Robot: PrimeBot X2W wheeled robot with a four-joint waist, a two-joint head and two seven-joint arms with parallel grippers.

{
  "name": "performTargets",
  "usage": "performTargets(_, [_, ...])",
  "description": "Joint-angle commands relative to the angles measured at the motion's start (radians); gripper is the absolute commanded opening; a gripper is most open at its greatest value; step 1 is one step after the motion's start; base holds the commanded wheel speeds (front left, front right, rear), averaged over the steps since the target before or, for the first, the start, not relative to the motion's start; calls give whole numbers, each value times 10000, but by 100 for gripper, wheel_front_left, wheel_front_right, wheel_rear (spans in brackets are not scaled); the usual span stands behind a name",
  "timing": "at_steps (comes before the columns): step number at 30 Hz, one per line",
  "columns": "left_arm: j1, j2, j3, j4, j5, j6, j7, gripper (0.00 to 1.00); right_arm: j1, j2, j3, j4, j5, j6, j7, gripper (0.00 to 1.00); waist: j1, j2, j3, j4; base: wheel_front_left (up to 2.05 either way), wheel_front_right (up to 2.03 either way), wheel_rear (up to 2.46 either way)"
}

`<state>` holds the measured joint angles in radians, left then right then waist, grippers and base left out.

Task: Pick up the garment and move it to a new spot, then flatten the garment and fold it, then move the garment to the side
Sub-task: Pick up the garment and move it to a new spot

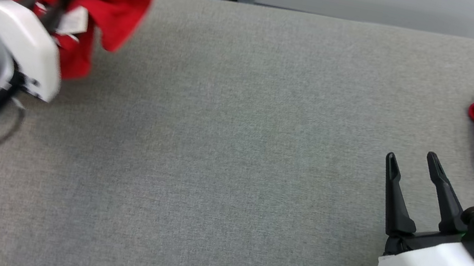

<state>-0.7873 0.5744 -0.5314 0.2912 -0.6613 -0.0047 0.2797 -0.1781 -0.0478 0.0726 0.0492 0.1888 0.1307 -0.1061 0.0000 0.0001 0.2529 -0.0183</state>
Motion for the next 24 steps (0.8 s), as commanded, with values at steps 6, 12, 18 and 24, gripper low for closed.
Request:
performTargets(6, [901,-1523,-924,-413,120,676,39,0,329,-54,41,138,230,1,-124,100,0,-1,-594,-552,0,0,0])
performTargets(12, [1378,-3043,-1419,806,93,963,-840,0,231,-57,361,225,428,1,-220,100,0,-1,-580,-1210,0,0,0])
performTargets(18, [1110,-4377,-1452,3185,52,978,-2338,0,95,-56,809,492,692,1,-409,100,0,-1,-461,-2231,0,0,0])
performTargets(24, [765,-4956,-1421,4902,-139,1038,-3092,2,-2,-51,1022,760,848,1,-557,100,0,-1,-382,-2786,0,0,0])
